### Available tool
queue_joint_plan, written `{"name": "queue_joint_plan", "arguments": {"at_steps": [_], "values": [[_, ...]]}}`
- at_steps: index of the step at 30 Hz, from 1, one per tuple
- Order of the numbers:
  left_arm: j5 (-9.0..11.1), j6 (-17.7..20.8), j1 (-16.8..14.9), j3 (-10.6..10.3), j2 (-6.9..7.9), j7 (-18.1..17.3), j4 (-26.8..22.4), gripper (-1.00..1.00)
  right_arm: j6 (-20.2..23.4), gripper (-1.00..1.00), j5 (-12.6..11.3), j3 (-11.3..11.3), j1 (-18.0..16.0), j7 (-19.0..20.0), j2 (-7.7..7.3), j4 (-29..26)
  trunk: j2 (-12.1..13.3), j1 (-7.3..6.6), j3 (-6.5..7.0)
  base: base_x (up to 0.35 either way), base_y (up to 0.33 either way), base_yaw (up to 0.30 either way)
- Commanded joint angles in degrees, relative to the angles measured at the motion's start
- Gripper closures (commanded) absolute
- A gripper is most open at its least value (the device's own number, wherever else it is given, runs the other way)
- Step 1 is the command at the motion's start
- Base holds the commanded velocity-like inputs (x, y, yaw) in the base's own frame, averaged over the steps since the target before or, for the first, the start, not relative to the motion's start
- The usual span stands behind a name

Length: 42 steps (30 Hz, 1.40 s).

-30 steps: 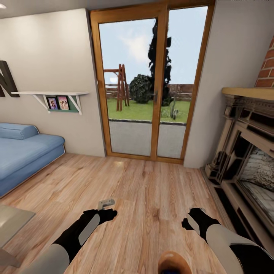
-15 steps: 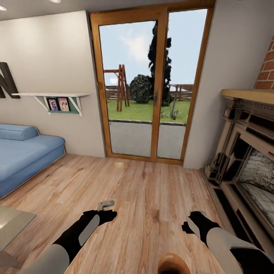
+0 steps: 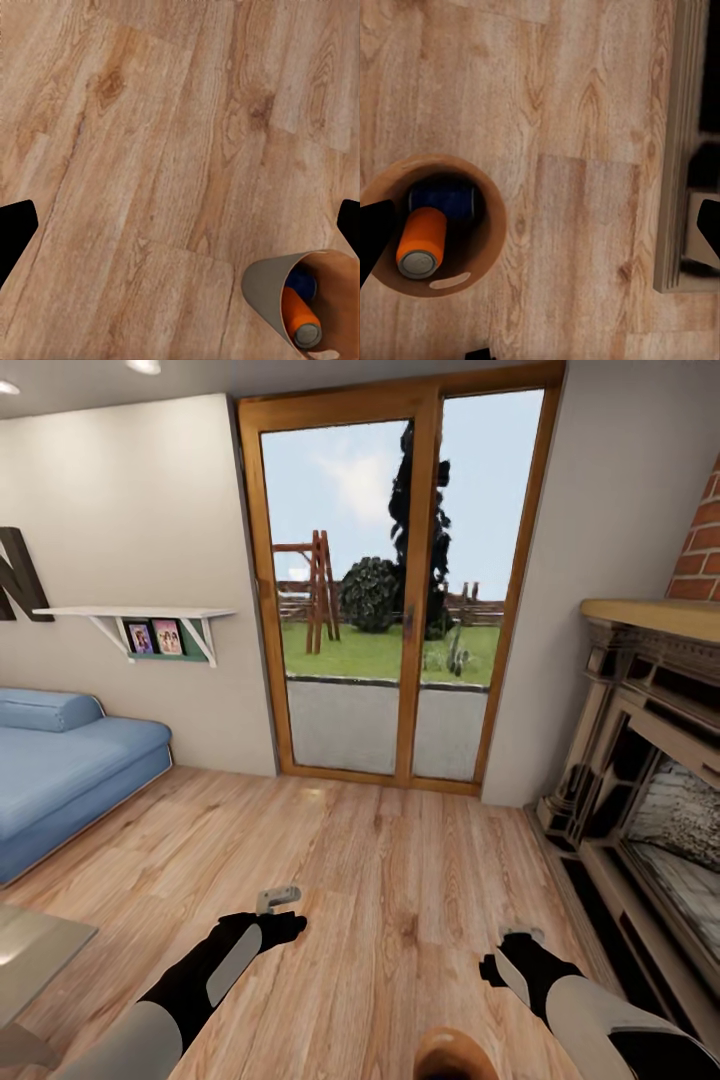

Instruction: Put the three can of soda from the living room inside the tash can in the kitchen.

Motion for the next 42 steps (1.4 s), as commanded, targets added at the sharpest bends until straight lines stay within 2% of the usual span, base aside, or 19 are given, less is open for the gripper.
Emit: {"name": "queue_joint_plan", "arguments": {"at_steps": [1, 4, 10, 15, 16, 20, 24, 35, 42], "values": [[0.02, -0.16, 0.0, 0.01, 0.0, 0.0, 0.14, -1.0, -0.09, -1.0, 0.0, -0.02, 0.07, 0.0, -0.03, 0.01, 0.42, -0.23, 0.19, 0.0, 0.0, 0.0], [0.01, -0.99, 0.0, 0.01, -0.05, -0.01, 1.06, -1.0, -0.36, -1.0, 0.06, -0.04, 0.4, 0.03, -0.1, 0.01, 1.62, -0.89, 0.72, 0.0, 0.0, 0.0], [0.01, -6.16, 0.0, -0.71, -0.72, -0.23, 9.58, -1.0, -4.09, -1.0, 0.25, -0.09, 2.94, 0.15, -0.27, -0.02, 4.03, -2.2, 1.8, 0.0, 0.0, 0.0], [0.1, -9.23, 0.03, -1.79, -0.89, -0.3, 13.36, -1.0, -6.75, -1.0, 0.23, -0.01, 4.64, 0.21, -0.13, -0.03, 6.03, -3.3, 2.7, 0.0, 0.0, 0.0], [0.13, -10.52, 0.06, -2.14, -0.93, -0.59, 14.72, -1.0, -7.44, -1.0, 0.22, 0.04, 5.1, 0.19, -0.05, -0.03, 6.43, -3.52, 2.88, 0.0, 0.0, 0.0], [0.15, -11.93, 0.07, -2.32, -0.95, -1.88, 15.84, -1.0, -7.77, -1.0, 0.2, 0.04, 5.35, 0.26, -0.07, -0.03, 8.04, -4.4, 3.6, 0.0, 0.0, 0.0], [0.04, -13.68, 0.09, -2.45, -0.96, -4.24, 18.93, -1.0, -8.04, -1.0, 0.07, 0.02, 5.63, 0.34, -0.02, 0.01, 9.64, -5.28, 4.31, 0.0, 0.0, 0.0], [-0.01, -16.87, 1.54, -2.69, -0.97, -5.11, 20.77, -1.0, -8.9, -1.0, 0.16, -0.04, 7.84, 0.35, -0.14, 0.03, 14.05, -7.69, 6.29, 0.0, 0.0, 0.0], [-0.01, -17.42, 2.18, -2.82, -1.17, -5.16, 20.89, -1.0, -13.4, -1.0, 0.15, -0.07, 9.39, 0.29, -0.27, 0.55, 16.86, -9.23, 7.55, 0.0, 0.0, 0.0]]}}
